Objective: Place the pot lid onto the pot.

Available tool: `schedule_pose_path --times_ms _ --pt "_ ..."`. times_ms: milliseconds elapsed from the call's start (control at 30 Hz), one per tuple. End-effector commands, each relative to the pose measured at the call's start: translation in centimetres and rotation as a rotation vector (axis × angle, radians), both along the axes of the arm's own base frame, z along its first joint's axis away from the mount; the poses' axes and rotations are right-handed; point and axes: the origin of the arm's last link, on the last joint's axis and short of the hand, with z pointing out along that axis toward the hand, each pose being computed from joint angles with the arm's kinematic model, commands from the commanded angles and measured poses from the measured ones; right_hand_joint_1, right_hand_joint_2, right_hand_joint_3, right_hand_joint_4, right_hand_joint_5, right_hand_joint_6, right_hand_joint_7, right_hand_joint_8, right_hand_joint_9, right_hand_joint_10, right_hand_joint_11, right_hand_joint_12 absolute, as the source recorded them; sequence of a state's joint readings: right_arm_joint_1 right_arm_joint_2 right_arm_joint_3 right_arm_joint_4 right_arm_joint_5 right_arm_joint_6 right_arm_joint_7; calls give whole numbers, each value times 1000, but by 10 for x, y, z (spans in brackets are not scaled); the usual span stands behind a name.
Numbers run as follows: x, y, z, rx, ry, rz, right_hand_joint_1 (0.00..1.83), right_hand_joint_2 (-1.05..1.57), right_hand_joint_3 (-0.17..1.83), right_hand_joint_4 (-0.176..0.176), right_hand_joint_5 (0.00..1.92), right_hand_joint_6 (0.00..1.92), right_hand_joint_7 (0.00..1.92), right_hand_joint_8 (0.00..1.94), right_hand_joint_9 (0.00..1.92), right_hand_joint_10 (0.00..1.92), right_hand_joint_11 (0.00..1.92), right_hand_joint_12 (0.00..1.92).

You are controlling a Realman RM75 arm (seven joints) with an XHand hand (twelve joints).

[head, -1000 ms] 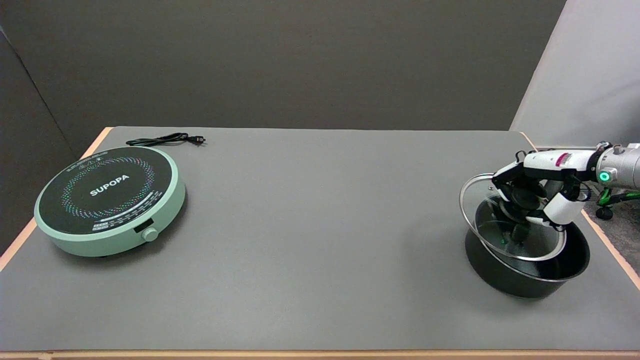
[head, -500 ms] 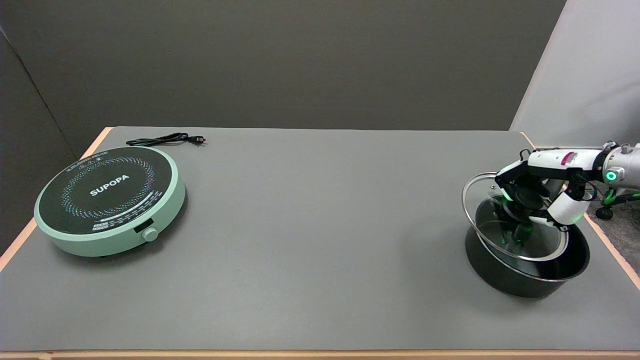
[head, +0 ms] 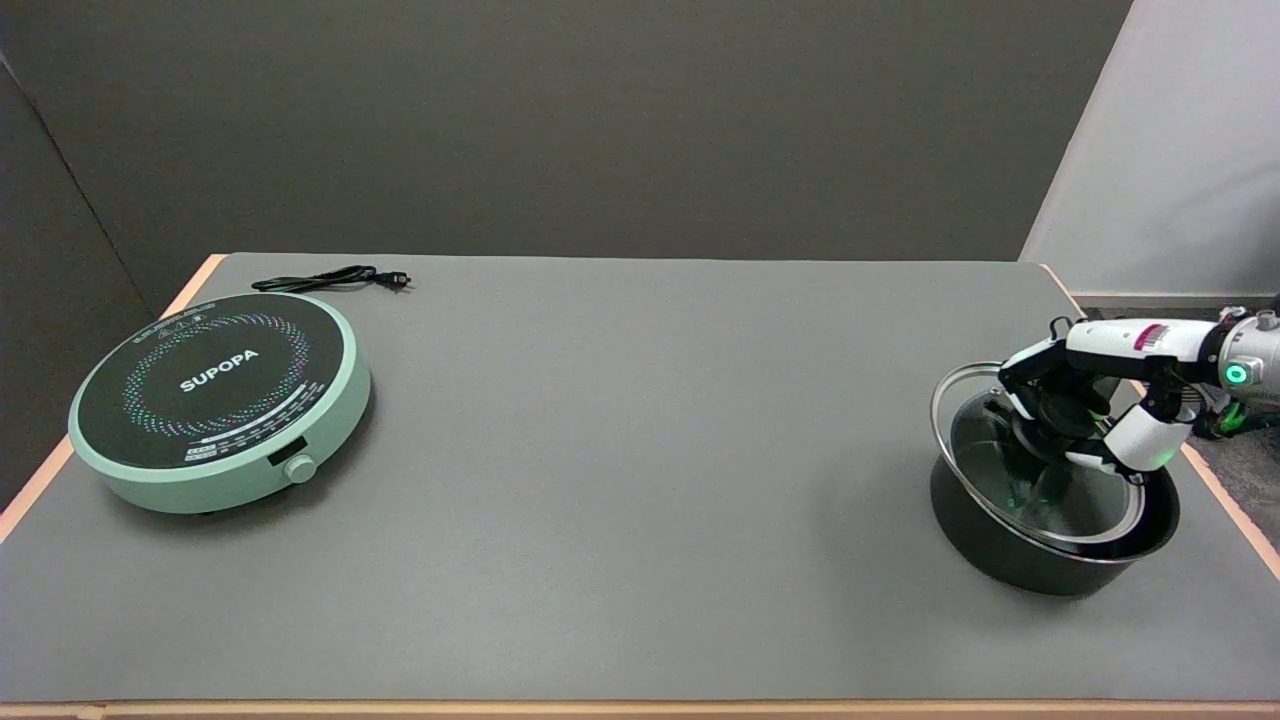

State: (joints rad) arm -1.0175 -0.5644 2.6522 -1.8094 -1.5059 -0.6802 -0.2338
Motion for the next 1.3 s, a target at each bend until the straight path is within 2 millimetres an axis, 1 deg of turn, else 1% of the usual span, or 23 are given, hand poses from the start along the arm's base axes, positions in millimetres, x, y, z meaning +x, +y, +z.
schedule_pose_path --times_ms 33,200,333,467,667,1000,1067,1100,1133,1167,1200,1233,1300 --pt "-8 18 3 -52 15 16 1382 622 1158 176 608 1748 929 1581 856 1921 681 1474" --pt "-12 24 9 -69 92 8 1382 622 1158 176 610 1747 930 1580 861 1921 682 1473" --pt "-18 34 18 -90 182 -16 1382 622 1157 176 610 1748 930 1580 861 1921 682 1475" --pt "-19 38 25 -104 250 -22 1383 620 1156 176 614 1744 933 1574 864 1921 689 1461" --pt "-20 39 25 -112 242 -25 1382 623 1155 176 613 1749 930 1579 861 1921 682 1477" --pt "-19 35 23 -105 231 -17 1382 621 1170 176 616 1765 928 1595 869 1921 679 1486" --pt "-18 34 23 -113 217 -10 1377 646 1133 176 595 1761 909 1597 864 1921 672 1492" --pt "-17 33 23 -117 212 -5 1366 697 1039 176 554 1723 879 1577 840 1918 662 1489" --pt "-16 32 23 -116 212 -2 1362 728 957 176 530 1583 874 1528 814 1896 662 1479" --pt "-16 32 23 -116 212 -1 1360 761 863 176 559 1413 881 1462 791 1873 676 1469" --pt "-16 31 23 -115 212 1 1368 854 523 176 709 830 971 1149 875 1557 696 1546" --pt "-15 30 23 -114 213 4 991 587 906 176 687 563 927 755 888 1344 605 1590" --pt "-13 29 23 -114 215 13 918 555 920 176 614 342 880 586 885 1147 548 1528"
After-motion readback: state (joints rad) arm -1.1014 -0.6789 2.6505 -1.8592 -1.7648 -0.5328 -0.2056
